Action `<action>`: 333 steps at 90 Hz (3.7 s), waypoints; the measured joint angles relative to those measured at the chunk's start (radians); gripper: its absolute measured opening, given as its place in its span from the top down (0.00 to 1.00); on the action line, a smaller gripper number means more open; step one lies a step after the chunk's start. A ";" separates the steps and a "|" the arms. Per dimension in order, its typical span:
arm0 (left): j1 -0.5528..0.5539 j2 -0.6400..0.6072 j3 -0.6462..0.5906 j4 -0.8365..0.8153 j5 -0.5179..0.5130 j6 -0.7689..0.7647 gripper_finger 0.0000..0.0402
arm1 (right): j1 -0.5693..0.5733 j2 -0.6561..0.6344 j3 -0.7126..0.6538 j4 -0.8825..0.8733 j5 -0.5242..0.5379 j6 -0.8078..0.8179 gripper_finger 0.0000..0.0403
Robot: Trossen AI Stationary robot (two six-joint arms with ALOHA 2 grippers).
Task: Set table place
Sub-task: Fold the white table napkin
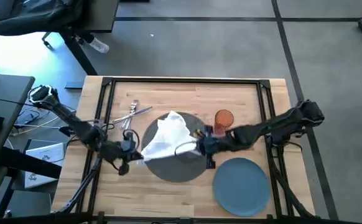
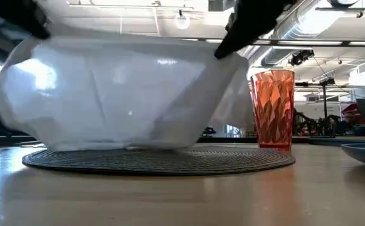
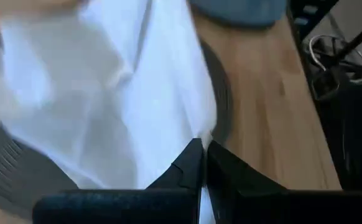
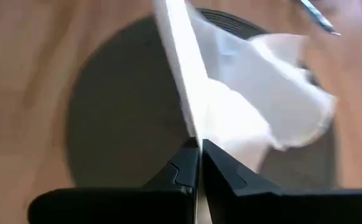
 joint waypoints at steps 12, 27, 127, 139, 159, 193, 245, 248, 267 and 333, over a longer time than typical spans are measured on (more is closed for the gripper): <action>-0.040 0.075 -0.007 0.006 -0.019 -0.097 1.00 | 0.036 0.000 -0.088 0.103 0.000 0.045 1.00; -0.063 0.121 -0.008 0.003 0.015 -0.179 1.00 | 0.043 0.000 -0.166 0.227 -0.037 0.051 0.96; -0.120 0.127 -0.008 0.015 -0.035 -0.273 1.00 | -0.034 0.036 -0.409 0.354 0.031 0.060 0.60; -0.120 0.127 -0.007 0.018 -0.035 -0.273 1.00 | -0.063 0.110 -0.396 0.375 -0.048 0.072 0.60; -0.120 0.127 -0.007 0.019 -0.040 -0.272 1.00 | -0.070 0.154 -0.344 0.367 -0.053 0.068 0.70; -0.120 0.109 0.040 -0.003 -0.040 -0.231 1.00 | -0.035 0.004 -0.098 -0.106 -0.007 0.070 1.00; -0.109 -0.021 0.572 -0.594 -0.332 0.101 1.00 | -0.089 -0.235 0.342 -0.501 0.288 0.173 1.00; -0.104 -0.028 0.599 -0.622 -0.370 0.119 1.00 | -0.099 -0.243 0.357 -0.500 0.326 0.170 1.00; -0.032 -0.084 0.715 -0.711 -0.506 0.251 1.00 | -0.204 -0.267 0.408 -0.465 0.441 0.095 1.00; 0.176 -0.194 0.827 -0.709 -0.623 0.636 1.00 | -0.508 -0.265 0.411 -0.217 0.363 -0.193 1.00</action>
